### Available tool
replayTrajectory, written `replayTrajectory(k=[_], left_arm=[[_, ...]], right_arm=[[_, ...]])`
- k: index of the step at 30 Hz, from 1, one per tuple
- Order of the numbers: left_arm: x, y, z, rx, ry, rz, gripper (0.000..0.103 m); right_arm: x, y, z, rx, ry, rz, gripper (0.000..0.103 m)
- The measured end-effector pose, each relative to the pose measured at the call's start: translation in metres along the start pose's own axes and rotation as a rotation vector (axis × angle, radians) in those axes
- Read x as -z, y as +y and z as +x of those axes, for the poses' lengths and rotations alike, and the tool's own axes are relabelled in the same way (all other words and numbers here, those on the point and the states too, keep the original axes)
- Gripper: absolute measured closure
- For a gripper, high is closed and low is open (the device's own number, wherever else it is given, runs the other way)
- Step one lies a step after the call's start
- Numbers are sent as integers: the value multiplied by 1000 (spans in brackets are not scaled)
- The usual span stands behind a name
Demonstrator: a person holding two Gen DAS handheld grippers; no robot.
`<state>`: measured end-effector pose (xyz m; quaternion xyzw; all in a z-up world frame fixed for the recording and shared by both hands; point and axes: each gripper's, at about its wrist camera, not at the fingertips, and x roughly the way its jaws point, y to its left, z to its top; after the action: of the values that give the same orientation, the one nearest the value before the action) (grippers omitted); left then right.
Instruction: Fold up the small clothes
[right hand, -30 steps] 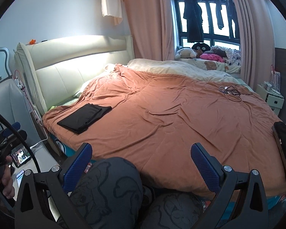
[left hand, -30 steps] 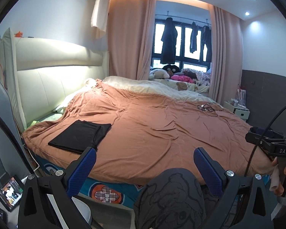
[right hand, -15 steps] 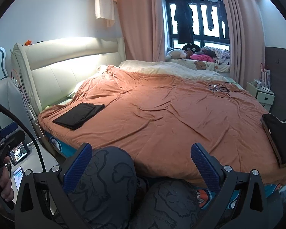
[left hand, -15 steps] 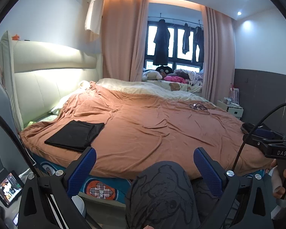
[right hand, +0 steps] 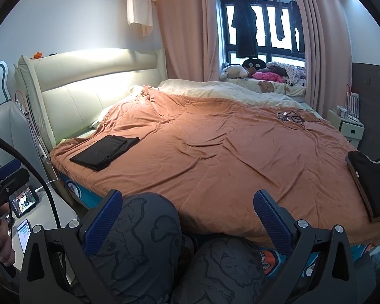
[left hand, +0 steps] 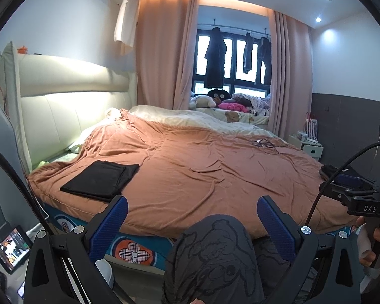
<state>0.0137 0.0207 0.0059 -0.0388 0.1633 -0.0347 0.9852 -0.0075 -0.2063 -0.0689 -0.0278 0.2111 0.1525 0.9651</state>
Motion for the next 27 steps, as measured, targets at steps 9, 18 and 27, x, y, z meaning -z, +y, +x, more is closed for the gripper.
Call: replayTrajectory(k=[9,18,27], left_arm=[[-1,0,-4,-4,-3,2,1],[-3,-4,-11,1,-6,12,0],[-2,-7,-18,3,-5,27,0]], right_arm=[[2,-1,-2,9,-5,3,0],[4,-1,-9,11,-12,-3,0],[10,-2,-14,12,-23,6,0]])
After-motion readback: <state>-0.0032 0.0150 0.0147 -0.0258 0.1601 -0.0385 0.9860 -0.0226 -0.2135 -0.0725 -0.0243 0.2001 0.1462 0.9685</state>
